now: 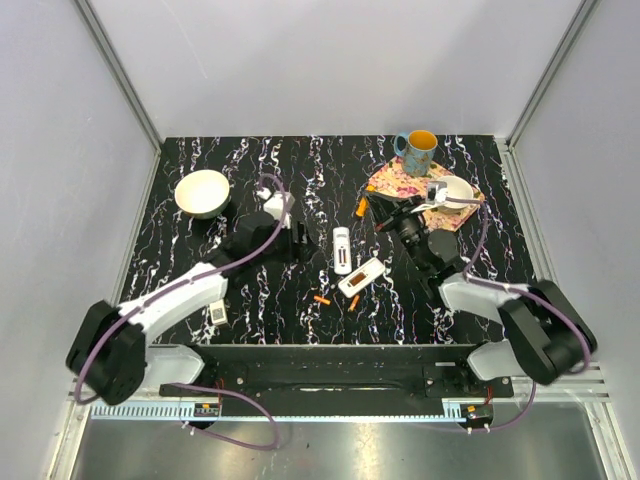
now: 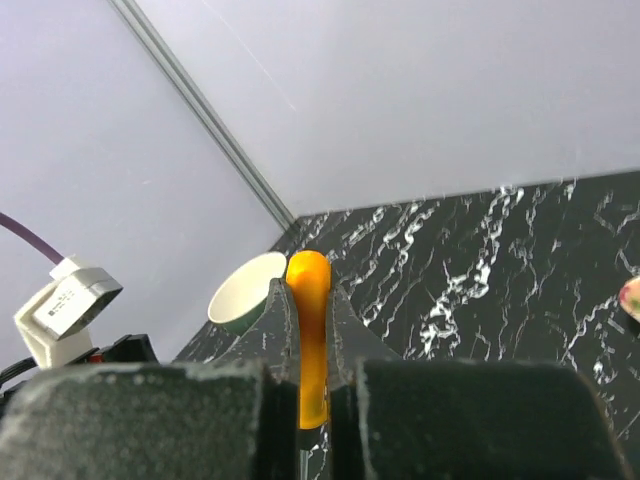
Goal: Unload the batteries from the remote control
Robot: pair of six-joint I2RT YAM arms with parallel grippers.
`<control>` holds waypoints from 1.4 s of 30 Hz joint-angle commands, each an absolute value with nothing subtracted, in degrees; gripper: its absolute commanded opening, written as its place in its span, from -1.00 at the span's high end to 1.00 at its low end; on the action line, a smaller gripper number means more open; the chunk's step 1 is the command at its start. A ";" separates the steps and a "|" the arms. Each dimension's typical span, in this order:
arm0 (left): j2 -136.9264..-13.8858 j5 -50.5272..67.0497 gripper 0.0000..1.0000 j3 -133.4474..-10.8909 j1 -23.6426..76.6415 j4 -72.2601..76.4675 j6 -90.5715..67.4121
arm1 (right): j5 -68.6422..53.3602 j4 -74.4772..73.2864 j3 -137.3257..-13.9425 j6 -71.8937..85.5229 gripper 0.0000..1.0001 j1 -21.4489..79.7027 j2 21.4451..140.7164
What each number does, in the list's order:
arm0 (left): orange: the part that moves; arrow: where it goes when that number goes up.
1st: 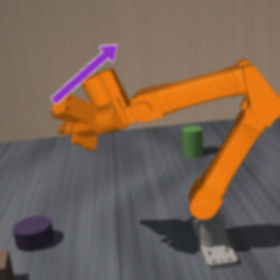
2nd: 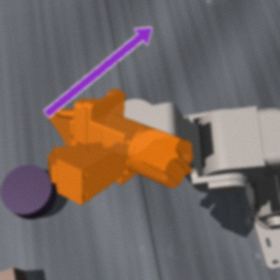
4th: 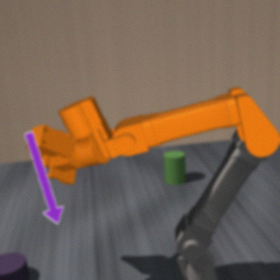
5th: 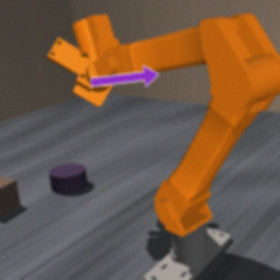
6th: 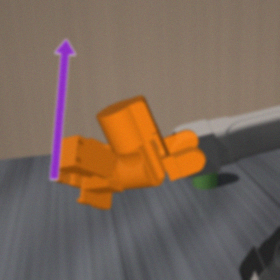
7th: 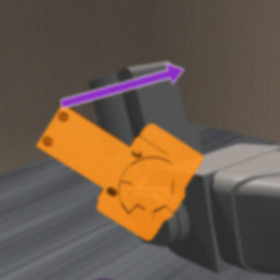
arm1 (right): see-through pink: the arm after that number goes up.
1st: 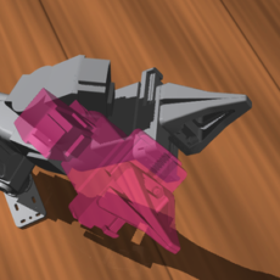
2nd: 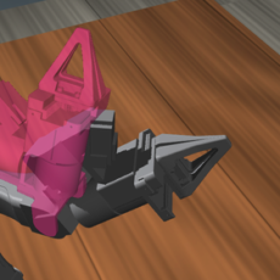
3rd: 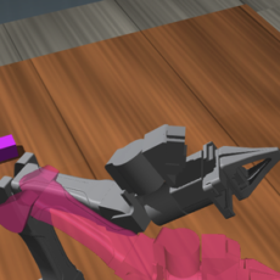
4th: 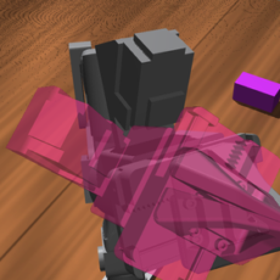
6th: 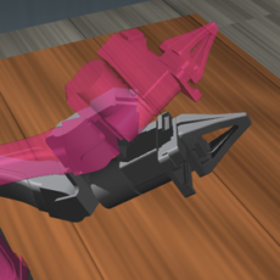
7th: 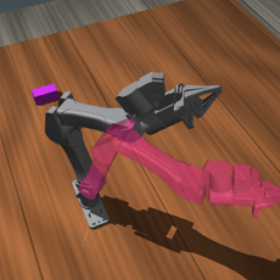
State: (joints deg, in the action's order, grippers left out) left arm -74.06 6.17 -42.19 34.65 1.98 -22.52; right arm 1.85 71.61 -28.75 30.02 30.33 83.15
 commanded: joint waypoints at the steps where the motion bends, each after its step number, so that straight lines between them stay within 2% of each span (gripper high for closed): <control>1: -64.02 -8.07 -0.55 -40.26 34.54 -8.24 -25.04 | 2.19 62.51 -26.63 24.97 1.00 30.67 72.53; 8: -53.62 -22.14 -0.74 -39.20 34.80 -25.11 -31.19 | 2.90 53.88 -24.70 21.63 1.00 30.67 61.53; 12: -53.35 -29.34 -0.84 -40.51 34.80 -31.98 -35.23 | 2.29 51.77 -24.61 21.44 1.00 30.67 60.47; 17: -55.89 -36.29 -0.86 -42.27 34.63 -39.70 -40.86 | 1.67 51.94 -23.91 22.15 1.00 30.67 61.08; 20: -58.88 -39.37 -0.98 -43.15 33.84 -43.05 -43.76 | 0.88 52.29 -23.73 22.50 1.00 30.67 61.70; 29: -66.88 -39.38 -0.98 -43.25 25.59 -43.08 -47.46 | 0.44 52.12 -22.94 23.03 1.00 30.67 61.79; 37: -69.43 -26.38 -0.97 -36.48 12.59 -29.47 -41.05 | 0.62 52.03 -22.32 23.03 1.00 30.67 61.79; 42: -73.64 -21.46 -0.90 -37.26 9.41 -27.69 -38.68 | 0.88 52.38 -22.15 23.12 1.00 30.67 62.14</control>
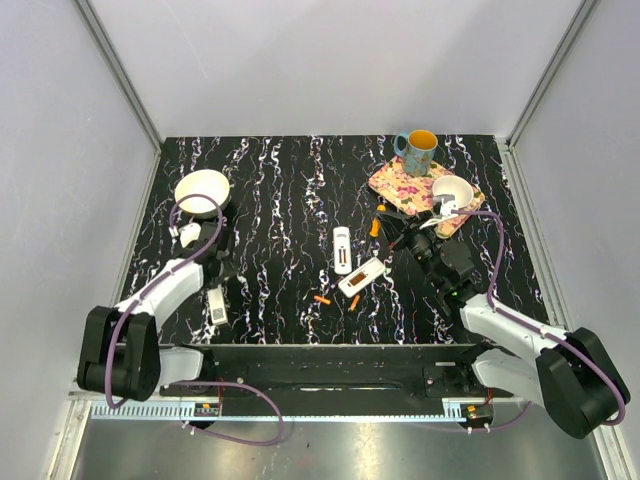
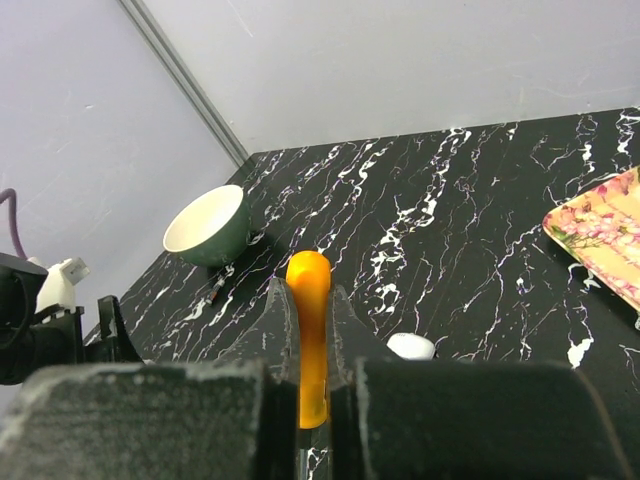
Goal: Unload the batteries from the remote control
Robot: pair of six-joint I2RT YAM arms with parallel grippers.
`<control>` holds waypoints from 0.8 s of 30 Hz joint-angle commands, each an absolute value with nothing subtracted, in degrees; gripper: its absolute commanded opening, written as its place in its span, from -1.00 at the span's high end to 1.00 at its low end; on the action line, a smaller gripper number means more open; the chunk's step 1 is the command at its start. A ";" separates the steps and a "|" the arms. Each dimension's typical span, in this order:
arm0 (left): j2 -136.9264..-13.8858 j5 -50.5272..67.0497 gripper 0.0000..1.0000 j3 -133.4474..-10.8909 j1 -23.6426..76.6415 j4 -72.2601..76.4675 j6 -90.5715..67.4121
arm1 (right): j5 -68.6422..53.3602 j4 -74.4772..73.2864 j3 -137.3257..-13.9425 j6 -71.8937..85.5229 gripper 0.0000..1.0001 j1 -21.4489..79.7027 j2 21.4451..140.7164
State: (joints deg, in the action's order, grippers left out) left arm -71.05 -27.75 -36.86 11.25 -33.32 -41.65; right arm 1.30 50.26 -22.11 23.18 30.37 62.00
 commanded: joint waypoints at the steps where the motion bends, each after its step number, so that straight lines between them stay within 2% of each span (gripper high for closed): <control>1: -74.35 -20.92 -0.86 -37.44 8.71 -27.51 -38.58 | 0.88 52.38 -22.06 23.12 1.00 30.67 62.14; 5: -77.78 -18.64 -0.69 -38.23 8.00 -26.72 -37.27 | 1.05 52.47 -21.89 23.20 1.00 30.67 62.05; 9: -81.90 -15.83 -0.32 -39.81 7.65 -26.28 -35.78 | 1.67 52.65 -21.53 23.03 1.00 30.67 61.79; 10: -82.78 -15.30 -0.10 -40.25 7.65 -26.28 -35.42 | 1.84 52.65 -21.36 23.03 1.00 30.67 61.61; 13: -86.65 -12.31 0.20 -42.01 7.65 -26.10 -33.58 | 2.11 52.56 -21.10 22.85 1.00 30.59 61.35; 14: -87.62 -10.56 0.43 -42.79 7.73 -25.84 -32.44 | 2.20 52.56 -21.01 22.68 1.00 30.59 61.00; 17: -89.12 -9.50 0.73 -43.94 8.35 -25.58 -30.86 | 2.37 52.03 -21.01 22.50 1.00 30.59 60.38; 24: -90.96 -12.12 0.77 -52.10 16.68 -27.85 -27.16 | 3.07 51.50 -21.01 21.97 1.00 30.59 59.85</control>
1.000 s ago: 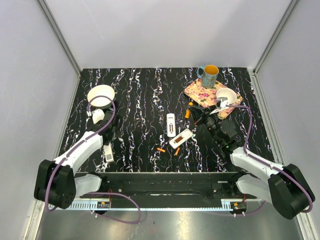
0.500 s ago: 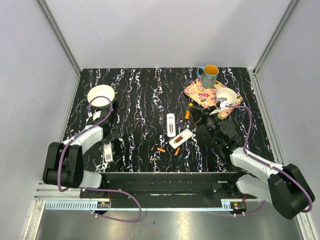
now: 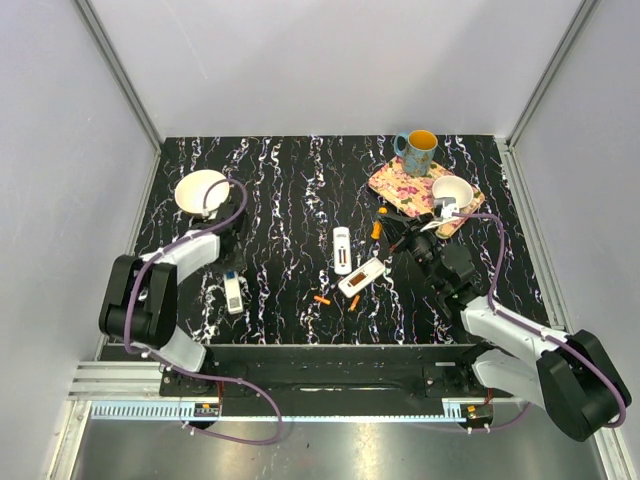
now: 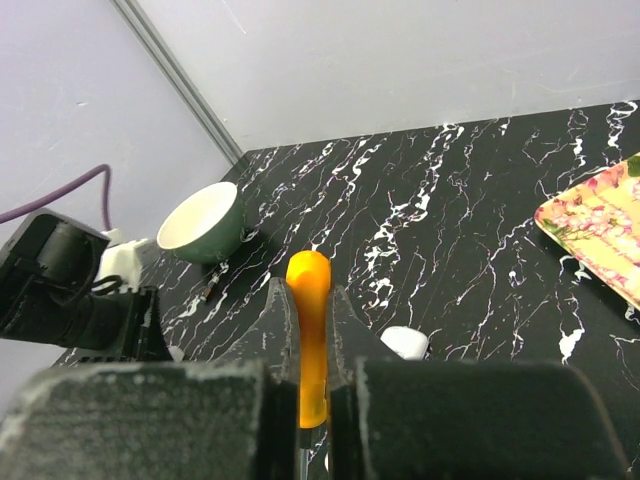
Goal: Unload the batteries from the remote control
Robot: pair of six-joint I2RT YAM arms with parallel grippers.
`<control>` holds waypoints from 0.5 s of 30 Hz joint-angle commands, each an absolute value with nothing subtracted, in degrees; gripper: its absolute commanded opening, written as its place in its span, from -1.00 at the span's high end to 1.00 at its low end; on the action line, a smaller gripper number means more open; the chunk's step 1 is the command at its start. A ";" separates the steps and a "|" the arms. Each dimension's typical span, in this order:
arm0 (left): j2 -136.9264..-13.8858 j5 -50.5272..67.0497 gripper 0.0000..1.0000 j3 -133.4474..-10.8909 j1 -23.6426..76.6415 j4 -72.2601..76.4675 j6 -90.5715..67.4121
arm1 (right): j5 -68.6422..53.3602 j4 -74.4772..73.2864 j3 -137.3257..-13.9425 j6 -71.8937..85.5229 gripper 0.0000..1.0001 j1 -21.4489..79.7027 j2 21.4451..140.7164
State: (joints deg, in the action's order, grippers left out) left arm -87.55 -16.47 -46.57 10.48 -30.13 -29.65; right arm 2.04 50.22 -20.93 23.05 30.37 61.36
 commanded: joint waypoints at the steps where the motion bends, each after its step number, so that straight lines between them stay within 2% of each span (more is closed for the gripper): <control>1: -92.01 -12.91 0.77 -53.86 17.74 -28.99 -26.29 | 3.16 51.42 -20.92 21.97 1.00 30.59 59.85; 10: -111.41 -13.36 0.72 -81.52 27.15 -33.13 -16.19 | 4.74 48.79 -20.48 20.39 1.00 30.50 57.31; 15: -119.26 -11.25 0.66 -92.62 31.55 -36.12 -11.70 | 5.45 46.94 -20.13 19.87 1.00 30.41 55.38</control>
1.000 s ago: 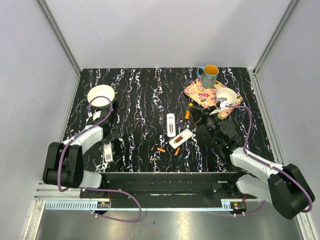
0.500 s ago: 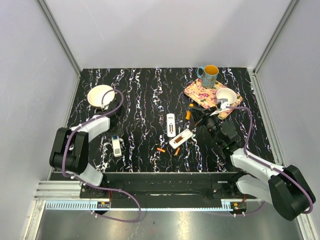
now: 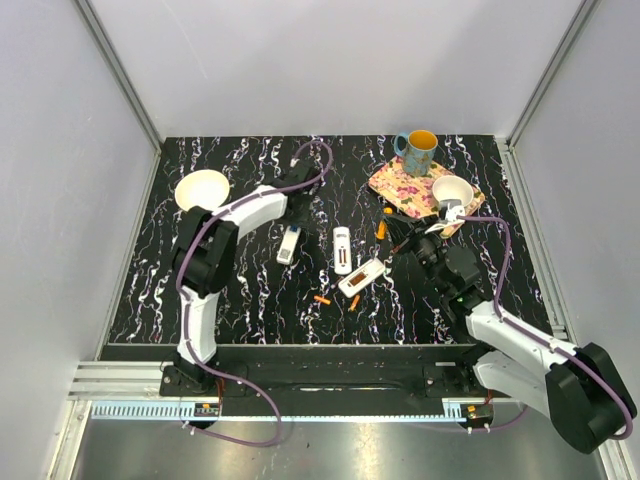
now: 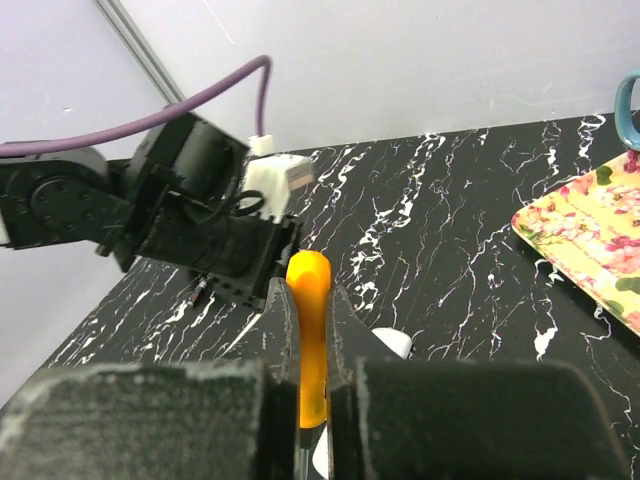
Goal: Unload the batteries from the remote control
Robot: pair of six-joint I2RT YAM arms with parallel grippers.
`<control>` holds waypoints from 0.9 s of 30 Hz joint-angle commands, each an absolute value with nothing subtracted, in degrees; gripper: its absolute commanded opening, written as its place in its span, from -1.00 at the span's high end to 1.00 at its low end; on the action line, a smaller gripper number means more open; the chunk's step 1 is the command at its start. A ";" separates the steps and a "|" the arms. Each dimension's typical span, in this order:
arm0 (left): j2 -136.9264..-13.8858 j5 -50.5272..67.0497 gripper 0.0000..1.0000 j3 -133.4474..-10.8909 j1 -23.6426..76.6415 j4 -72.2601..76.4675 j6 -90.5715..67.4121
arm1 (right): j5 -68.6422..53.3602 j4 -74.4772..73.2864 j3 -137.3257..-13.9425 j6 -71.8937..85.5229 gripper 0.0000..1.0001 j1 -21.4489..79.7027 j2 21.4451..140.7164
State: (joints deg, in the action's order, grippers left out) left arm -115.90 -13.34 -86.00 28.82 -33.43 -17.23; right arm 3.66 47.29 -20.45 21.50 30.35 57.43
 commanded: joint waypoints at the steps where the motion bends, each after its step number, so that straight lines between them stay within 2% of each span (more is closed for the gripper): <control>1: -120.75 -11.08 0.60 -94.46 32.07 -36.12 -10.12 | 5.54 46.59 -19.95 19.86 1.00 30.41 55.20; 3: -122.42 -10.90 0.56 -96.49 33.48 -37.17 -8.88 | 5.89 46.50 -19.78 19.78 1.00 30.50 55.02; 7: -124.28 -9.94 0.32 -97.47 34.72 -38.06 -7.39 | 5.80 45.97 -19.60 19.77 1.00 30.32 54.84; 8: -124.02 -9.58 0.07 -97.12 35.15 -37.97 -7.30 | 5.63 45.97 -19.60 19.86 1.00 30.32 54.76; 11: -122.61 -8.70 -0.23 -95.54 36.03 -37.36 -7.03 | 5.36 45.97 -19.77 19.95 1.00 30.32 55.02; 12: -121.91 -8.79 -0.42 -94.93 36.21 -36.74 -7.03 | 5.27 45.88 -19.78 20.04 1.00 30.32 55.02; 15: -117.70 -9.58 -0.65 -91.42 36.30 -34.38 -7.82 | 4.92 45.27 -19.95 20.21 1.00 30.32 54.32; 21: -103.29 -11.43 -0.65 -76.59 36.39 -27.08 -11.24 | 4.57 43.77 -19.86 20.22 1.00 30.41 52.91; 23: -97.14 -10.99 -0.54 -72.62 37.00 -24.28 -12.56 | 4.48 43.59 -19.86 20.30 1.00 30.41 53.00; 24: -93.64 -10.90 -0.47 -69.03 37.26 -23.47 -13.61 | 4.31 43.68 -19.86 20.30 1.00 30.32 53.26; 27: -89.75 -8.27 0.03 -63.74 38.23 -21.36 -15.81 | 3.87 44.56 -19.95 20.57 1.00 30.32 54.57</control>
State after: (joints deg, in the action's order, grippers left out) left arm -96.38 -10.20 -69.14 36.80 -28.40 -12.03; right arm 3.95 43.35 -19.62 20.75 30.35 53.91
